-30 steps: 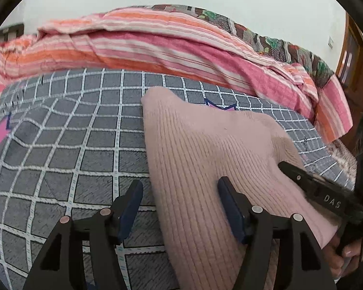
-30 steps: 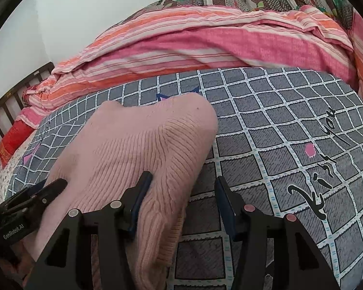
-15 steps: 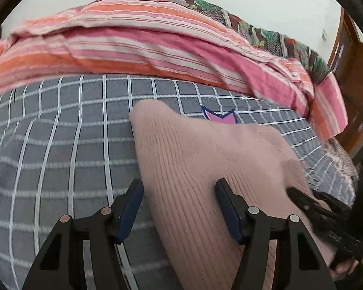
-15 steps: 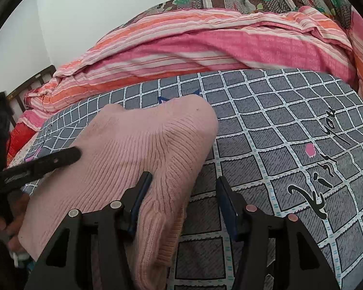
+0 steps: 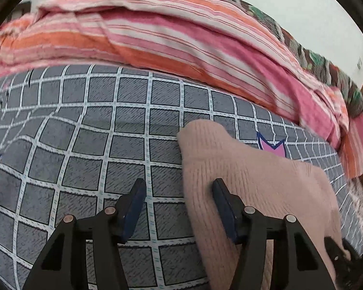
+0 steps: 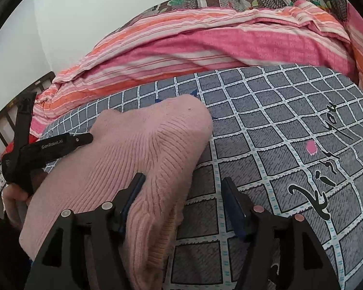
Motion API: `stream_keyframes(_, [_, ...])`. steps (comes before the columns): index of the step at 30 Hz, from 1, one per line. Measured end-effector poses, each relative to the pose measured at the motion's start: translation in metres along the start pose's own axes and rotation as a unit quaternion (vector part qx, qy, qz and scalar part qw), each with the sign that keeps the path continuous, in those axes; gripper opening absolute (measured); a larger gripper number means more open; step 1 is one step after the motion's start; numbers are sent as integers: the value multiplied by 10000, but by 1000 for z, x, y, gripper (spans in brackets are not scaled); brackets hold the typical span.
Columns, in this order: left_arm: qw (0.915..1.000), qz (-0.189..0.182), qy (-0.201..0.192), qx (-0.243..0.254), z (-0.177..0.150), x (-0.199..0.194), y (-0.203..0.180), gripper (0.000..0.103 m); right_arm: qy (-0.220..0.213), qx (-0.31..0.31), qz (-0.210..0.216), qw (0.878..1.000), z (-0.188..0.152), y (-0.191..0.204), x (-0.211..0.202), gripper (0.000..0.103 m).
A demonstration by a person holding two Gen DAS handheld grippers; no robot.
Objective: Fold small clothes
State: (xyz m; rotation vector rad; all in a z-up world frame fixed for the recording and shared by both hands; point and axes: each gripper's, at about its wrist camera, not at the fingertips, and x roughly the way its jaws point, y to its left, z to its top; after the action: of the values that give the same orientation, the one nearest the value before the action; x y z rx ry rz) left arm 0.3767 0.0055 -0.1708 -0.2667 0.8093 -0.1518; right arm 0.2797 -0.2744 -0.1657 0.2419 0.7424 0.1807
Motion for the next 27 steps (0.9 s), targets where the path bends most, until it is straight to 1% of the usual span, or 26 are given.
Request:
stream_keyframes(2, [10000, -77, 14, -25, -1, -2, 1, 55, 24, 56, 54, 10000, 1, -3, 1, 64])
stream_keyframes(3, [9998, -199, 66, -8, -3, -4, 0, 53, 18, 69, 51, 10000, 1, -3, 1, 64])
stream_keyframes(6, [9969, -745, 245, 47, -12, -9, -7, 53, -21, 38, -20, 10000, 0, -1, 1, 65])
stream_keyframes(8, [9952, -897, 281, 279, -23, -18, -18, 53, -22, 41, -14, 10000, 1, -2, 1, 65])
stream_keyframes(11, [9943, -881, 142, 587, -36, -35, -31, 53, -23, 80, 26, 10000, 1, -4, 1, 65])
stream_keyframes(15, [9939, -949, 105, 557, -55, -50, -30, 54, -94, 80, -30, 9999, 0, -3, -2, 66])
stream_keyframes(19, [9949, -792, -33, 627, -69, -63, -34, 54, -127, 32, -64, 9999, 0, -1, -5, 66])
stream_keyframes(22, [9955, -700, -77, 634, -75, -70, -37, 54, -120, 156, 63, 9998, -1, -7, -8, 68])
stream_keyframes(24, [9958, -675, -129, 602, -81, -75, -36, 54, -202, 276, 308, 9989, -2, -13, -14, 68])
stream_keyframes(27, [9960, -682, -182, 541, -85, -81, -33, 54, -298, 336, 486, 9978, -4, -16, -21, 68])
